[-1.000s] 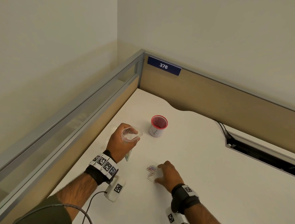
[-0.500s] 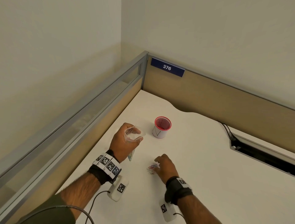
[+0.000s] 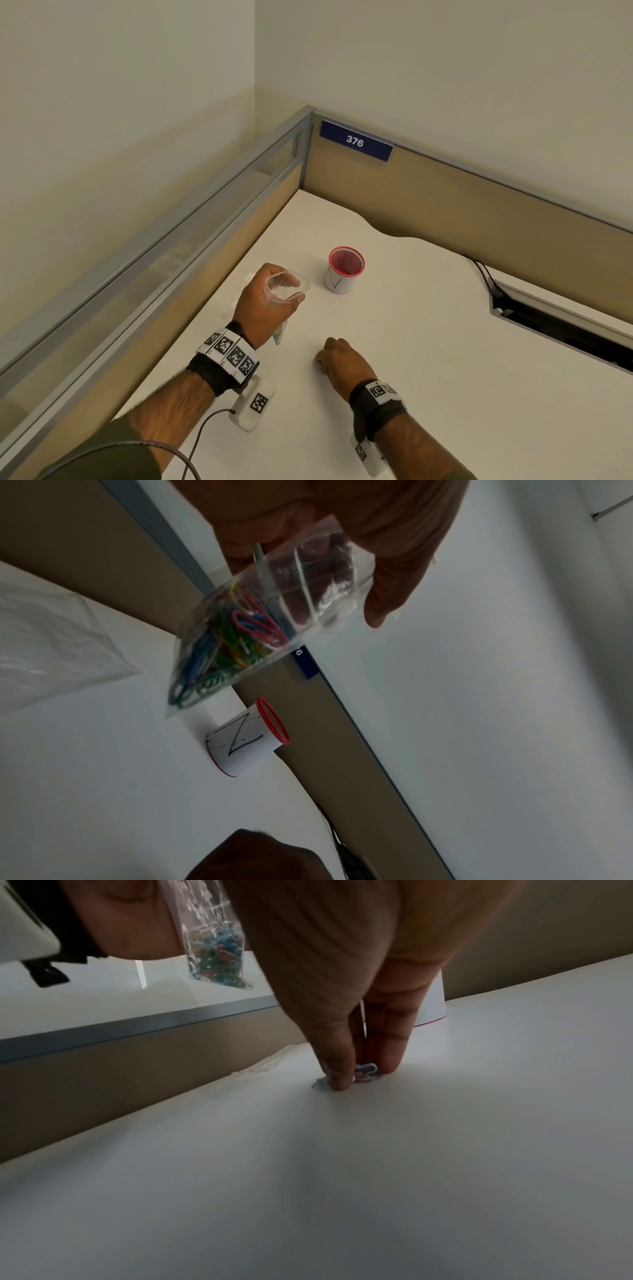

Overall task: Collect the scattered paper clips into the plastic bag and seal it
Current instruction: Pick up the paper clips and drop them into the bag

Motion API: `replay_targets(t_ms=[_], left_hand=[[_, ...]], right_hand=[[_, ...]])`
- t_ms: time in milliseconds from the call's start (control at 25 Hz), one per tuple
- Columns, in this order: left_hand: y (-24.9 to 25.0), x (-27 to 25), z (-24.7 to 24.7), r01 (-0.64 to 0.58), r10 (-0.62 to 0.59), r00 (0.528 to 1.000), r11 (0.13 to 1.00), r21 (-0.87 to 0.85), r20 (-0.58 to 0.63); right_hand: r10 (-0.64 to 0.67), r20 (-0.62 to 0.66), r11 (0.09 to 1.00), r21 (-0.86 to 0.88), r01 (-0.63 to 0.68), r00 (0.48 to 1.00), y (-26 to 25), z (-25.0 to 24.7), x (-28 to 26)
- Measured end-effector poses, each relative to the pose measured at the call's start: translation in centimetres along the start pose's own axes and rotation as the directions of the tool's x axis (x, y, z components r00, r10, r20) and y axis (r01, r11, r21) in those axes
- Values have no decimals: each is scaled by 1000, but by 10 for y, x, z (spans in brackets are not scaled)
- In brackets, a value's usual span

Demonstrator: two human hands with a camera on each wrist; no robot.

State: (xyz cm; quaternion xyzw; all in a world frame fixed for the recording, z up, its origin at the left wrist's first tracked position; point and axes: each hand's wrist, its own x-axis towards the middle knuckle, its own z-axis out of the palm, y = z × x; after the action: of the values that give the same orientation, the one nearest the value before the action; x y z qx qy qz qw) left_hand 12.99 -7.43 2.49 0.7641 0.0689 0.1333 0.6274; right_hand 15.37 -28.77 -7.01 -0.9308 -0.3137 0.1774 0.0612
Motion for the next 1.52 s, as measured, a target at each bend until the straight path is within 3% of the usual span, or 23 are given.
replay_targets(t_ms=[240, 640, 760, 960, 1080, 1200, 1360, 1440, 1520], left_hand=[[-2, 1, -2, -15, 15, 1000, 1000, -9, 13], [-2, 3, 1, 0, 0, 1000, 1000, 3, 14], [-3, 4, 3, 2, -2, 1000, 1000, 10, 20], [-3, 4, 8, -28, 27, 999, 999, 31, 34], [-1, 2, 10, -39, 38, 998, 999, 24, 41], [2, 1, 11, -65, 63, 997, 997, 47, 36], [0, 2, 16, -33, 29, 998, 996, 86, 47], [-3, 2, 16, -19, 15, 999, 997, 81, 46], [-1, 0, 15, -22, 20, 999, 999, 45, 44]], right_hand=[[46, -22, 999, 12, -46, 999, -3, -5, 5], [282, -101, 900, 371, -227, 954, 8, -22, -3], [332, -180, 823, 536, -191, 926, 2, -49, -11], [283, -377, 746, 665, 45, 882, -32, -126, -19], [184, -487, 751, 630, 198, 854, -59, -172, -23], [43, -521, 873, 435, 222, 852, -80, -193, -18], [-129, -386, 980, 93, 177, 913, -94, -199, -9], [-151, -371, 980, 69, 189, 916, -95, -199, -11], [-139, -470, 970, 111, 215, 872, -90, -200, -17]])
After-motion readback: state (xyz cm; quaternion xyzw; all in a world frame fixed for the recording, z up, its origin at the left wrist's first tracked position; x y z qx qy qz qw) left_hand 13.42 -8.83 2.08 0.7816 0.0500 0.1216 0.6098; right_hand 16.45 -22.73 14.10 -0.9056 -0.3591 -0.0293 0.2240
